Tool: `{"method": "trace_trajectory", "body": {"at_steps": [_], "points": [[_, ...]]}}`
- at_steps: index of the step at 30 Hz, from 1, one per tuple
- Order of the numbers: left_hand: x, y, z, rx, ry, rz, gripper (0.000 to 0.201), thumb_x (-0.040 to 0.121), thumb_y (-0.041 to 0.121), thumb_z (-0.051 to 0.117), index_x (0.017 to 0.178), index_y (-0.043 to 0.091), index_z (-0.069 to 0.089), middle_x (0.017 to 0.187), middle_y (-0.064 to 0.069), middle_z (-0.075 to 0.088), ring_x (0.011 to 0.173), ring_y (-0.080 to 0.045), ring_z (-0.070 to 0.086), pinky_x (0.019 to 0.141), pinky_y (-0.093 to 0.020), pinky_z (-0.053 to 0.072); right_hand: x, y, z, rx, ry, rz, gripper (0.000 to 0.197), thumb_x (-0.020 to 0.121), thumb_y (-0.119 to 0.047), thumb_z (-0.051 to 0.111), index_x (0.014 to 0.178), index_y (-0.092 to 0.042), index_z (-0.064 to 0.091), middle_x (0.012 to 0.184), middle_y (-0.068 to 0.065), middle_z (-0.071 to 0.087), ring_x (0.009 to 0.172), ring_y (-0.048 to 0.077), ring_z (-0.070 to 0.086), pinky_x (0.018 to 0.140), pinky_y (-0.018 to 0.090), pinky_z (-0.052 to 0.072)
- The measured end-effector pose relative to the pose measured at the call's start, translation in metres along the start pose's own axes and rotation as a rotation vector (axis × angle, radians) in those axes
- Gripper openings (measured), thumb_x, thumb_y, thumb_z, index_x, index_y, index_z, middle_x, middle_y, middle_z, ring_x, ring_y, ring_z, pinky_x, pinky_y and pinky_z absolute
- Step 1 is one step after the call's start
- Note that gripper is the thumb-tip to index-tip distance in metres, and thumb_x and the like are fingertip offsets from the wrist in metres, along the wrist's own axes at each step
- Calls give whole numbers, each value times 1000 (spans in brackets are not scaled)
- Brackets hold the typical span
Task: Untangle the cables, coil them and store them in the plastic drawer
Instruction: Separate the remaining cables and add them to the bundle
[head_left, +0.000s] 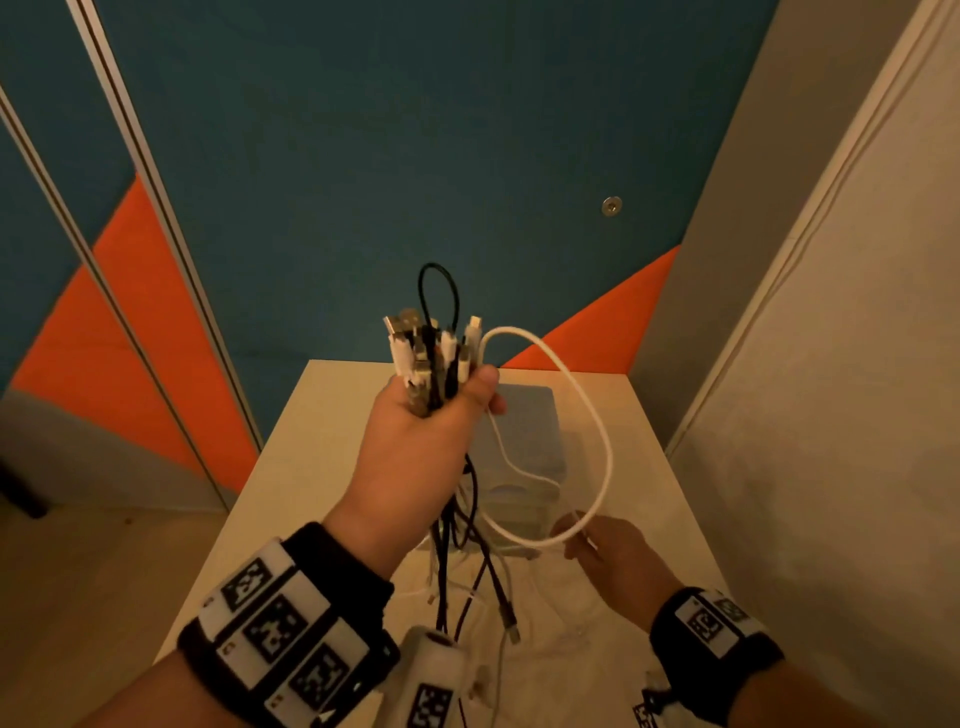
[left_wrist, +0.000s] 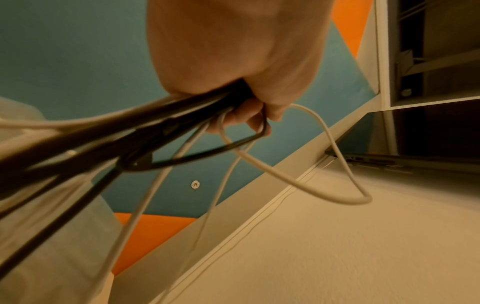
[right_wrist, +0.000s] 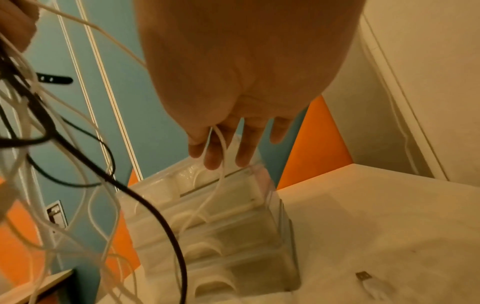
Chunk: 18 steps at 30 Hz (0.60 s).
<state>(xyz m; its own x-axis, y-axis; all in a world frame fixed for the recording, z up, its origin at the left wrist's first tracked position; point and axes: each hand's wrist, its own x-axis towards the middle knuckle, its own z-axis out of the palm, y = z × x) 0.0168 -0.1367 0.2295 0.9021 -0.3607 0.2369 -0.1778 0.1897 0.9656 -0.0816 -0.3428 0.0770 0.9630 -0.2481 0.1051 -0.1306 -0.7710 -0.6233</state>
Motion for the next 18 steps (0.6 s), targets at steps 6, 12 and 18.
{"method": "trace_trajectory", "body": {"at_steps": [6,12,18], "points": [[4,3,-5,-49,7,23,18,92,31,67,74,32,72,72,-5,64,54,-14,45,59,-38,38,-2,23,-9,-9,-35,53,23,96,-21,53,88,-42,58,81,-10,67,82,0,61,72,8,43],[17,8,-21,-142,150,46,12,91,31,67,82,24,62,69,-1,48,58,-13,42,57,-35,36,-13,63,-24,-130,-56,239,33,92,-8,51,87,-40,55,78,-9,62,75,5,60,63,15,40],[31,20,-35,-137,189,95,16,95,28,63,80,25,61,68,6,53,58,-12,45,56,-32,38,-35,82,-32,-56,-85,368,33,95,-5,44,90,-34,58,68,-3,58,60,10,55,60,27,46]]}}
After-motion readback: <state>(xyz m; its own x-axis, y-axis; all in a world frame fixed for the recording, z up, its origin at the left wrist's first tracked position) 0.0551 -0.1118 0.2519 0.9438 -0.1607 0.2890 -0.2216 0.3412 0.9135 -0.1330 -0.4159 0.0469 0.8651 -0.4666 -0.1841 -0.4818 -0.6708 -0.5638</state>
